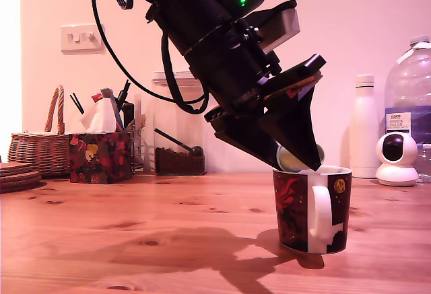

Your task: Pick up the coffee capsules from the table one by one and drop them inside the nearest coffee cup

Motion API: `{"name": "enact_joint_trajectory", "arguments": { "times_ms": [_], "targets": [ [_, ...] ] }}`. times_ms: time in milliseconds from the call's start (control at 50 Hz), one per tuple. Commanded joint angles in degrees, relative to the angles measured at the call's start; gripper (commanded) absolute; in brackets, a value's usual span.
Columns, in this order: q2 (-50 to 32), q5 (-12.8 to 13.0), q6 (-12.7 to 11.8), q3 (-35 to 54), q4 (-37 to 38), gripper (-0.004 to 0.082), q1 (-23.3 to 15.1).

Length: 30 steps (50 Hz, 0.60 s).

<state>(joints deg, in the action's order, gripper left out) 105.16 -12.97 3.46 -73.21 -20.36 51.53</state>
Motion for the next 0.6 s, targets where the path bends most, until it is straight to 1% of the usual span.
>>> {"name": "enact_joint_trajectory", "arguments": {
  "times_ms": [0, 320, 460, 580],
  "targets": [
    [-0.55, -0.11, -0.44, 0.44, 2.89, 0.0377, -0.31],
    [-0.63, -0.11, -0.46, 0.37, 5.03, 0.0377, -0.02],
    [-0.66, -0.11, -0.44, -0.52, 4.90, 0.0377, -0.28],
    [-0.66, -0.13, -0.42, -2.14, 2.78, 0.0377, -0.76]
  ]
}}
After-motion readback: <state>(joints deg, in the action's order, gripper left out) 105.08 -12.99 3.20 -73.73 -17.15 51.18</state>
